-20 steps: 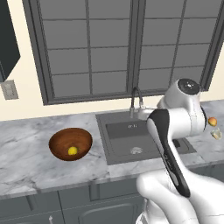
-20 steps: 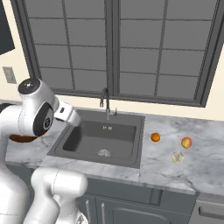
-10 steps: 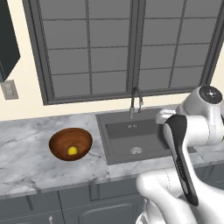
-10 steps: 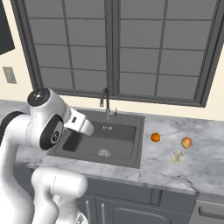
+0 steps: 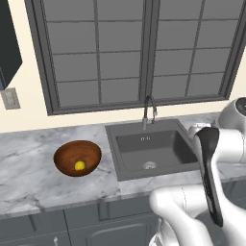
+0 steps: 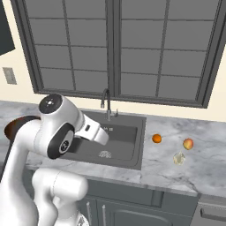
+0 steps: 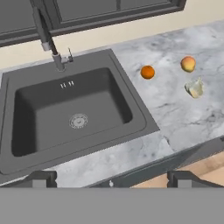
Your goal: There is a mixed pile of frozen fruits and vegetables on the counter. Locate all the frozen vegetables and place the items in a bowl on the counter. Take all the frozen fruits and defrost them in a running sink.
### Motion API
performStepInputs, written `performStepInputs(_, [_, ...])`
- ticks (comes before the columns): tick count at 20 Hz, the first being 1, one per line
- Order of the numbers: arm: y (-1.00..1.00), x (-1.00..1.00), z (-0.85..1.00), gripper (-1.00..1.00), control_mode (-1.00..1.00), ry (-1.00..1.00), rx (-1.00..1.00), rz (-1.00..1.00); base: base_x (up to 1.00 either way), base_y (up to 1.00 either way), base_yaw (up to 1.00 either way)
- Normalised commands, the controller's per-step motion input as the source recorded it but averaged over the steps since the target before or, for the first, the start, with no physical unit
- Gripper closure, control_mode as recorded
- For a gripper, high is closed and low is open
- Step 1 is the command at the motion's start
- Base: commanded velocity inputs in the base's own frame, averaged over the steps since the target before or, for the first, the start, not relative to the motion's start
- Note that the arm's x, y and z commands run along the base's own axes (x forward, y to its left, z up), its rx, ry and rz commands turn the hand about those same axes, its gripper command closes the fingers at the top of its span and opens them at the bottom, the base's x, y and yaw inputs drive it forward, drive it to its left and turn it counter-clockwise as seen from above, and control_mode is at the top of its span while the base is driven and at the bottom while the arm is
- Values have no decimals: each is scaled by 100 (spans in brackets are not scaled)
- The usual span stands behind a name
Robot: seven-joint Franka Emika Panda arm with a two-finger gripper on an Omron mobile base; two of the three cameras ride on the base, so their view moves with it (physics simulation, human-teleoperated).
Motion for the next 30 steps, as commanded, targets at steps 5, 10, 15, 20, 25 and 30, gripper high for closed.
performStepInputs(5, [-44, -1, 2, -100, -100, 0, -8, -6, 0, 0, 0])
performStepInputs(10, [-54, 0, 0, -100, -100, 5, -1, -7, 0, 0, 0])
performStepInputs(15, [-56, 0, 5, -100, -100, 11, 1, -3, 0, 0, 0])
performStepInputs(20, [-47, 0, 2, -100, -100, 15, 2, -1, 0, 0, 0])
performStepInputs(25, [-21, 0, 0, -100, -100, 1, 0, 0, 0, 0, 0])
performStepInputs(30, [-22, 0, 0, -100, -100, -2, 0, 0, 0, 0, 0])
